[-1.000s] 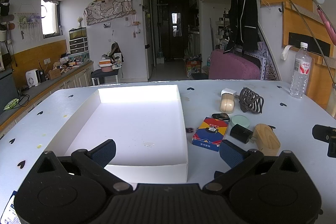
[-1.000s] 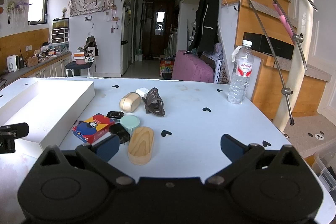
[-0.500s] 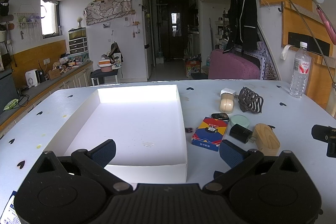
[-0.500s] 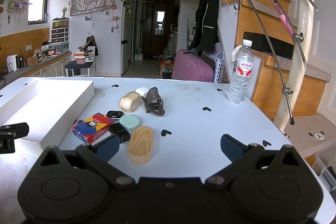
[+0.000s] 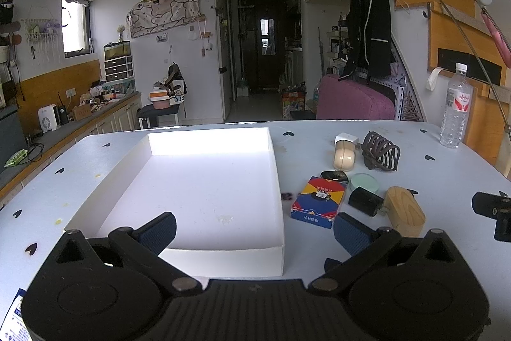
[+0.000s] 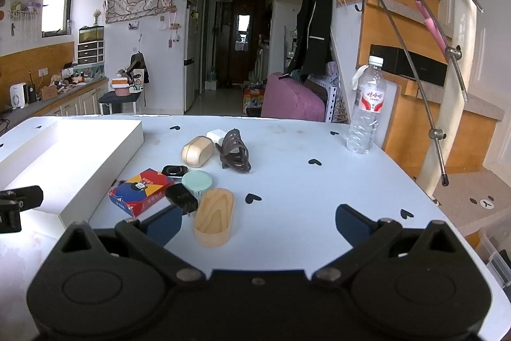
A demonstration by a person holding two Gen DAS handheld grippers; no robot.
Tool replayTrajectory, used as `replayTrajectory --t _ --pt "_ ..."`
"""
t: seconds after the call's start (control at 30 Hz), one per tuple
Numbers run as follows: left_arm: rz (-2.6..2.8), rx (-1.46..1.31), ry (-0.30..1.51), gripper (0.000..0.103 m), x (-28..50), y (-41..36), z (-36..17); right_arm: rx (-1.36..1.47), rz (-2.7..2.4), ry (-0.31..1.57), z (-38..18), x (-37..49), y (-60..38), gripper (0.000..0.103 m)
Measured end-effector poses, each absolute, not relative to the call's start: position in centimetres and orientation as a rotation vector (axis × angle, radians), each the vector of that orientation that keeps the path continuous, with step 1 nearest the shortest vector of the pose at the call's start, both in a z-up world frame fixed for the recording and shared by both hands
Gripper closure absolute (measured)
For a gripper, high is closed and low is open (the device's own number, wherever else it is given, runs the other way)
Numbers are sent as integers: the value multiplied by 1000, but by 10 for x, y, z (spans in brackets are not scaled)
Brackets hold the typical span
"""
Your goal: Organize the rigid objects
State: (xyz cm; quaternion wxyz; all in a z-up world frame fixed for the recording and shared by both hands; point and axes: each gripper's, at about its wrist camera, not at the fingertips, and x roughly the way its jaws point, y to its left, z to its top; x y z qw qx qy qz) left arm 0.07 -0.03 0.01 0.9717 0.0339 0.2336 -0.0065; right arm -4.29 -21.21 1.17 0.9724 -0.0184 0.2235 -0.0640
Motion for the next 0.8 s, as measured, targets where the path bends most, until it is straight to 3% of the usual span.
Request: replayTrajectory --t 0.8 --pt "-14 68 473 0 1 0 0 -36 -130 454 9 -44 -211 0"
